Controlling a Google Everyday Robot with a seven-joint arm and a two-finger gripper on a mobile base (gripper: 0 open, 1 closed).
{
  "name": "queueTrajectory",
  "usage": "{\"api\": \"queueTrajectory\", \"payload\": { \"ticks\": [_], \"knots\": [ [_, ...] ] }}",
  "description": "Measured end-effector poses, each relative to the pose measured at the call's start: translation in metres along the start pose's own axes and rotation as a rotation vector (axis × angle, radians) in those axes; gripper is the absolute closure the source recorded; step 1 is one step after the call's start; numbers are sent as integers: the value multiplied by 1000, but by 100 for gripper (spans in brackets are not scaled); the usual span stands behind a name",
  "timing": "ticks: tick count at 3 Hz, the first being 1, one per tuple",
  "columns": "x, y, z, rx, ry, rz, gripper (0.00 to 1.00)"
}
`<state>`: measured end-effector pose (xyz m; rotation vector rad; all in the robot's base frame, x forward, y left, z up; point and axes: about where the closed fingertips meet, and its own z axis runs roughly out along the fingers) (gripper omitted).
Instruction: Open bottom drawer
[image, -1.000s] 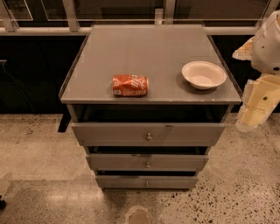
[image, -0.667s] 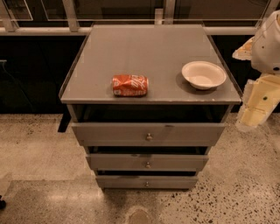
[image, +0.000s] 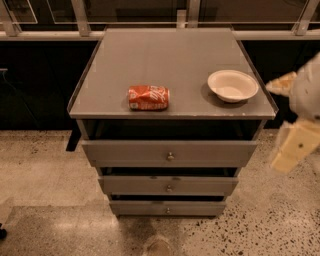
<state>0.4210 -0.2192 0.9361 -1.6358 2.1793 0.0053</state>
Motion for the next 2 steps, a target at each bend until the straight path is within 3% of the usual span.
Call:
{"api": "queueTrajectory", "payload": {
  "ticks": [1,2],
  "knots": [
    [35,37,65,-56,-128,129,0],
    [63,43,148,-88,-220,224,0]
  ]
}}
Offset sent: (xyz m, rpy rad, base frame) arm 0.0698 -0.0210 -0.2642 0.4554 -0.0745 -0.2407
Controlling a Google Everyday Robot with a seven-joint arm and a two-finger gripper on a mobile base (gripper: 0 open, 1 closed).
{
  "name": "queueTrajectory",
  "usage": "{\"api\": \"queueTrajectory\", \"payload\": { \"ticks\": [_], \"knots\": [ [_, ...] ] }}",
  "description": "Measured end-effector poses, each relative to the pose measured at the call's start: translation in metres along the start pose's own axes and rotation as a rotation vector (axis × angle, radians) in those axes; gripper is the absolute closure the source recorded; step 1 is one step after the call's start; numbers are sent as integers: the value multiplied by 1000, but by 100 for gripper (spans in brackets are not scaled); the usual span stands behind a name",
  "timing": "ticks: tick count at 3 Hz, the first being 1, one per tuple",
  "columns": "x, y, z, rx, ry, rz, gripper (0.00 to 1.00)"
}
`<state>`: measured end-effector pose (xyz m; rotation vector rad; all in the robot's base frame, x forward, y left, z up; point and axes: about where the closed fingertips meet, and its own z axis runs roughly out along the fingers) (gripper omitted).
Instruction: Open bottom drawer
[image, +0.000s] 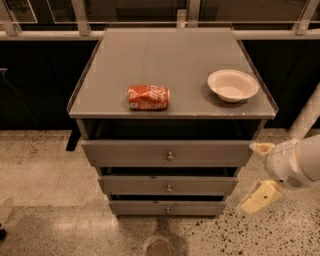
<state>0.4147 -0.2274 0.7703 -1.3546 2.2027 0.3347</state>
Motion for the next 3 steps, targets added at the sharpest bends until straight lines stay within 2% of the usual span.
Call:
{"api": "queueTrajectory", "payload": {
  "ticks": [1,2,3],
  "knots": [
    [3,-20,13,52,-27,18,0],
    [9,-12,14,74,-52,40,0],
    [34,11,45,67,-111,157,0]
  ]
}}
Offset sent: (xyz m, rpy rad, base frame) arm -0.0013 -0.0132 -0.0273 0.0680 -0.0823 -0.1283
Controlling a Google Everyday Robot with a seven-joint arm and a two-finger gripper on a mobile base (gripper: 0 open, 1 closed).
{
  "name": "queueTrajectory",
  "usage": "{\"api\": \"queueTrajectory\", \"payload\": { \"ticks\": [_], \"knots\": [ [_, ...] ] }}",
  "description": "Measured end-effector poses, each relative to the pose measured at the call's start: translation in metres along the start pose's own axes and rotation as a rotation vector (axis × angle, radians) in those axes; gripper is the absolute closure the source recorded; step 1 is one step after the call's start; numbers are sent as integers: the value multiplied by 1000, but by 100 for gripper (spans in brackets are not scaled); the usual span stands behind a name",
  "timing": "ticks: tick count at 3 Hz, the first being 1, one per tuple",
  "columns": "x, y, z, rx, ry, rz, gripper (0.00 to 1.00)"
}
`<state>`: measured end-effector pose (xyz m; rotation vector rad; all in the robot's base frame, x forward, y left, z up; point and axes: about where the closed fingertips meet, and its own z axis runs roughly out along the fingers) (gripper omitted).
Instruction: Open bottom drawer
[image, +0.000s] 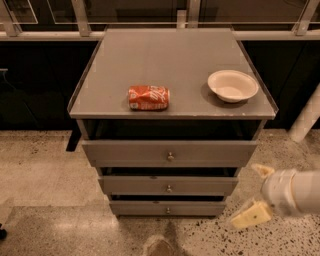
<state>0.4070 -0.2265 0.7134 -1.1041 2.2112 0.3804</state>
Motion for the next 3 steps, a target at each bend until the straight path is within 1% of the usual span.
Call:
{"api": "queueTrajectory", "payload": {
  "ticks": [1,2,3],
  "knots": [
    [52,39,61,-25,-14,157,0],
    [89,49,111,-2,-6,271,0],
    [89,30,111,76,-23,276,0]
  ]
}}
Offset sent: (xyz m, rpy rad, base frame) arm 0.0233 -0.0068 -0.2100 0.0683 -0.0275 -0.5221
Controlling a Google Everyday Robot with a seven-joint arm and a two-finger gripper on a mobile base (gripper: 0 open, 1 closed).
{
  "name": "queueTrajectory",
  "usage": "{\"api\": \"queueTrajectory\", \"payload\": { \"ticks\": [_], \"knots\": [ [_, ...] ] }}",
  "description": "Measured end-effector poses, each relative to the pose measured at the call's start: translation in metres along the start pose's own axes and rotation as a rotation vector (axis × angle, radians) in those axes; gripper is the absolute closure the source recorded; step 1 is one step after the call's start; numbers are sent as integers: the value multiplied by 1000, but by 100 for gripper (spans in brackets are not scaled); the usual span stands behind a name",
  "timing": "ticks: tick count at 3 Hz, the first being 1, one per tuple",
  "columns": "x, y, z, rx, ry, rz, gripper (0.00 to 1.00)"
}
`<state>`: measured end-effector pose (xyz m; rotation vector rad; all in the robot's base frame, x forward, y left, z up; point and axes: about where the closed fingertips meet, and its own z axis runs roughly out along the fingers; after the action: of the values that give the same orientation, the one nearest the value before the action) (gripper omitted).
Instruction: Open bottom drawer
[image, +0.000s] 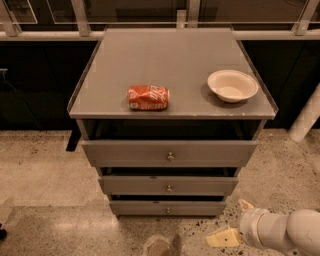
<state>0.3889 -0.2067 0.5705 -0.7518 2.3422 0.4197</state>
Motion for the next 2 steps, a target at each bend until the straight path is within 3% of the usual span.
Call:
{"api": "queueTrajectory", "payload": {
  "ticks": [1,2],
  "knots": [
    [21,0,11,19,-41,106,0],
    [35,-17,43,57,-131,171,0]
  ]
}}
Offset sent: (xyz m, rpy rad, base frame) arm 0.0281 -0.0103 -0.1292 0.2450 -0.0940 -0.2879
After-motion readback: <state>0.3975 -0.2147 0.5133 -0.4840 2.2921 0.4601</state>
